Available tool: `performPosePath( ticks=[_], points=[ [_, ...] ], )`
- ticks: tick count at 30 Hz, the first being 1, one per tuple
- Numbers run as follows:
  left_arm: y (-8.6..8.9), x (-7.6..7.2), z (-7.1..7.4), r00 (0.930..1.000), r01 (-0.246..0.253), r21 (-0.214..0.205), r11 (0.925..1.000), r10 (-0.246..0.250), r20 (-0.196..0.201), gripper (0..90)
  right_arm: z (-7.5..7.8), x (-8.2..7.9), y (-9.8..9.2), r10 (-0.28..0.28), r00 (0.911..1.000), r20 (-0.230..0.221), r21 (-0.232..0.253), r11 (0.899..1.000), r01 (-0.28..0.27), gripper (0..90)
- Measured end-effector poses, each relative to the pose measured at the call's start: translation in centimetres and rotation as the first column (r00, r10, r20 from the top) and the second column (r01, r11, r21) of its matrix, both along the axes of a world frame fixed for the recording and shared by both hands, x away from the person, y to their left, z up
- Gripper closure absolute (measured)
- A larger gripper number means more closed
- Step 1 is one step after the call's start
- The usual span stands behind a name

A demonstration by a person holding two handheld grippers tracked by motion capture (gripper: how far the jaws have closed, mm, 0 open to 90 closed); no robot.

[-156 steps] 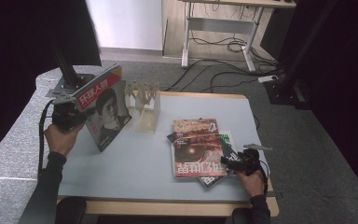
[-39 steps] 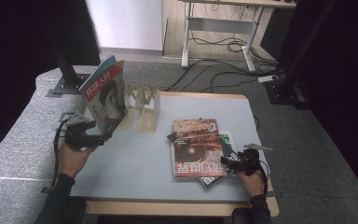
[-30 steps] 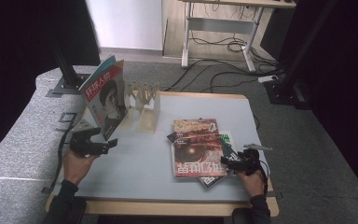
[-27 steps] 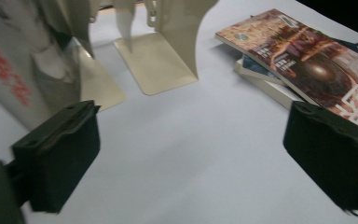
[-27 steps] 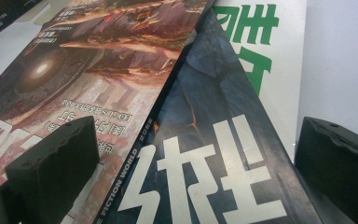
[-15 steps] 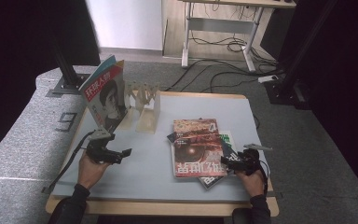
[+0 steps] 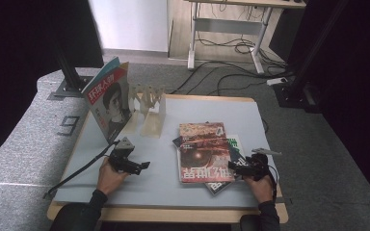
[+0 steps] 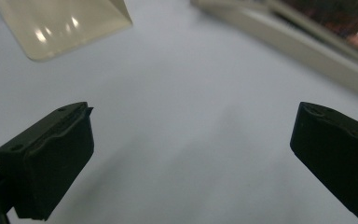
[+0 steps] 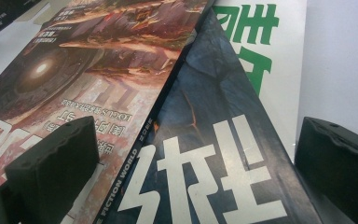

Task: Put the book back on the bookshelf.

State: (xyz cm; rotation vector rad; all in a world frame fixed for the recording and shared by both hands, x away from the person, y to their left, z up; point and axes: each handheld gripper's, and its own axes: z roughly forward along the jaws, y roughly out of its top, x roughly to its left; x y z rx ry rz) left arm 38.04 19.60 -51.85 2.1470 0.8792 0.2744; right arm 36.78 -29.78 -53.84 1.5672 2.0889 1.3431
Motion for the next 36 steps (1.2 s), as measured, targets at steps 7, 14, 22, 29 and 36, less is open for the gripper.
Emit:
performPosePath(
  ticks=[7,14,22,29,36],
  points=[
    [-1.1,0.1,-1.2,0.9995,0.01,0.105,0.9945,-0.006,-0.032,0.0,0.0,0.0,0.0,-0.001,1.0,-0.001,0.0,1.0,0.001,0.0],
    [-1.4,0.0,-1.3,0.9998,0.009,0.132,0.9912,-0.006,-0.018,0.0,0.0,0.0,0.0,-0.001,1.0,0.0,0.0,1.0,0.001,0.0],
    [-1.4,0.0,-1.3,0.9998,0.01,0.134,0.991,-0.008,-0.016,0.0,0.1,0.1,0.0,0.004,1.0,-0.001,-0.006,1.0,-0.004,0.0],
    [-1.4,0.0,-1.3,0.9998,0.01,0.134,0.9909,-0.008,-0.016,0.0,1.4,-0.2,0.9,0.023,0.9993,0.029,-0.128,0.992,-0.02,2.5],
    [-1.4,0.0,-1.3,0.9998,0.01,0.134,0.9909,-0.008,-0.016,0.0,2.5,-0.4,1.3,0.043,0.9976,0.055,-0.147,0.989,-0.034,4.0]
  ],
)
